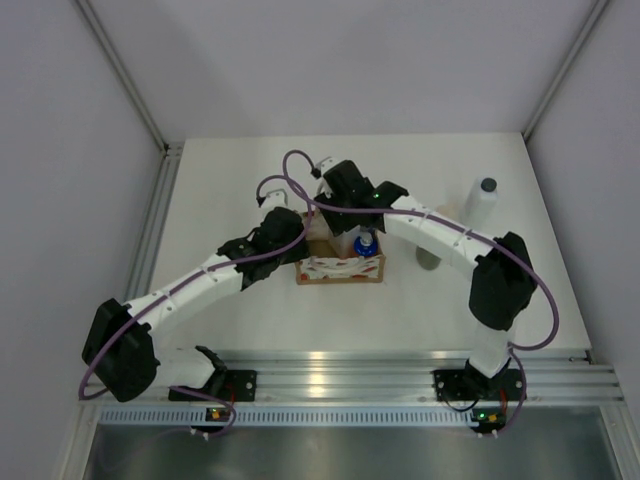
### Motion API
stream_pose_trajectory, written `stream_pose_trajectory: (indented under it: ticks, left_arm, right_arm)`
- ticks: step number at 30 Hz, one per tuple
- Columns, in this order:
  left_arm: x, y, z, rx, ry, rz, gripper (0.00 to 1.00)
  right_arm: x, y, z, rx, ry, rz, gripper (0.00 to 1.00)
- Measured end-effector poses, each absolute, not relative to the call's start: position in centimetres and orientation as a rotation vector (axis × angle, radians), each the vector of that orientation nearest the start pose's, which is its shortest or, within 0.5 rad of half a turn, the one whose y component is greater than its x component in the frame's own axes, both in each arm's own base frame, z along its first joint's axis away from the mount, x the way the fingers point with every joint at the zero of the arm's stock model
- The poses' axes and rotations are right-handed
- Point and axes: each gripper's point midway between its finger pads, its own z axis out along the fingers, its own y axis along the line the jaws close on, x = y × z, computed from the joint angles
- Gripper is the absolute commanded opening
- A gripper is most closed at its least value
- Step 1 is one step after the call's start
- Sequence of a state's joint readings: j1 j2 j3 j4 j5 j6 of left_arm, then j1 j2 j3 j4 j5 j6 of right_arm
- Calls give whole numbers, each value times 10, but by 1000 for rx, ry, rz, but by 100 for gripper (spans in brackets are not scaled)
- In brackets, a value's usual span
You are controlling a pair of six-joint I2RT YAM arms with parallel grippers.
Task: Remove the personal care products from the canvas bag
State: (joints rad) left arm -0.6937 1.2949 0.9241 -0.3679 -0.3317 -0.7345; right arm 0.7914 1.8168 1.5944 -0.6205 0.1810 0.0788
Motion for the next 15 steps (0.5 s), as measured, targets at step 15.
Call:
stream_pose_trajectory:
  ticks: [15]
  left_arm:
    - [298, -207, 144, -222, 2277, -369, 67]
  right_arm:
    - [341, 316, 224, -736, 2217, 281, 0]
